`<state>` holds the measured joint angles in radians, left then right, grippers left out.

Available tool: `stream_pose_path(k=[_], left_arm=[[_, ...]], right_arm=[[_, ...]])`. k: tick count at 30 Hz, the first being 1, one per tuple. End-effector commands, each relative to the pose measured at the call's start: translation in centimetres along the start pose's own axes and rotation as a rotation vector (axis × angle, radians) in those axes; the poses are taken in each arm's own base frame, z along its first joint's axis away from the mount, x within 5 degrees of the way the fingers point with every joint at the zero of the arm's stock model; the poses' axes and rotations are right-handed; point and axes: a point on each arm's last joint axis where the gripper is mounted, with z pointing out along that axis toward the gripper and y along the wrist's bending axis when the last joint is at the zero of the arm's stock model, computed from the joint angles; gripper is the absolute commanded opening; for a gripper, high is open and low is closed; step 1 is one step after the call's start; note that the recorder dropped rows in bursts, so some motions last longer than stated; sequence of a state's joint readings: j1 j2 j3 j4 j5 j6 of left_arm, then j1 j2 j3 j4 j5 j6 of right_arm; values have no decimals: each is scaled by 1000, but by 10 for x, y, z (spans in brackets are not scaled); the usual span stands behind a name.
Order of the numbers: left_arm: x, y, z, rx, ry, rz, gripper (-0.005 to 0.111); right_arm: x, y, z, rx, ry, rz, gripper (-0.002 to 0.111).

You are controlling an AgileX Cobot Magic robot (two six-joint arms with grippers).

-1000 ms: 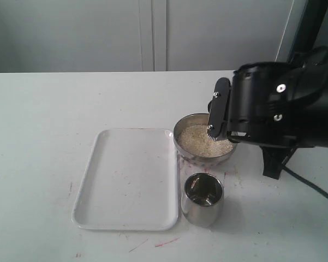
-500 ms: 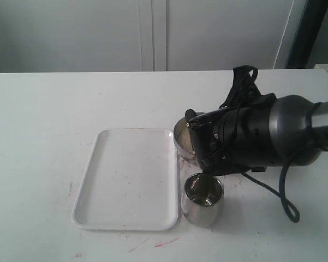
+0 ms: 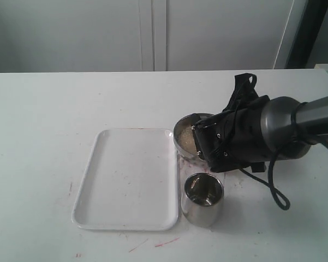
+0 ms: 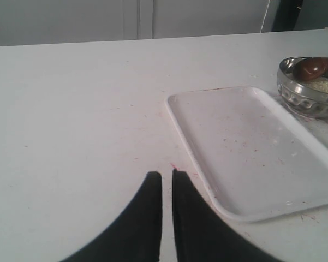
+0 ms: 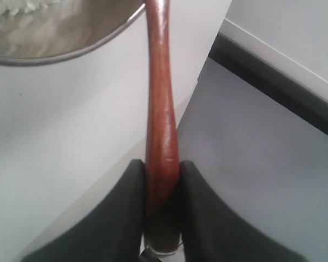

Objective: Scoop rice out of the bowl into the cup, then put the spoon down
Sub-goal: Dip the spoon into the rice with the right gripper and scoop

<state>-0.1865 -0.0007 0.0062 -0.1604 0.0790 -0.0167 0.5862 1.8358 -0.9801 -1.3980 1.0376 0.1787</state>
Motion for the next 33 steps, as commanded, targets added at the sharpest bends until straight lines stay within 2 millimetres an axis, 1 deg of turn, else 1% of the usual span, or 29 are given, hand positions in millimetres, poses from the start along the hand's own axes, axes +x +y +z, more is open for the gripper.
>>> stream_pose_path(k=[1,8,13,16,28,33], left_arm=[[-2,0,0,3,-8,-12,14],[-2,0,0,3,-8,-12,14],[-2,0,0,3,-8,-12,14],[-2,0,0,3,-8,-12,14],[-2,0,0,3,-8,-12,14],[-2,0,0,3,-8,-12,14]], right_arm=[[1,-1,5,15,6,18,0],[5,3,8,-36,35,51,0],[5,7,8,-79,38,47,0],[4,5,7,-115,39,73,0],[-6,-8,-5,-340,-14,137,0],[-5,-16,-9,-399,0,171,0]])
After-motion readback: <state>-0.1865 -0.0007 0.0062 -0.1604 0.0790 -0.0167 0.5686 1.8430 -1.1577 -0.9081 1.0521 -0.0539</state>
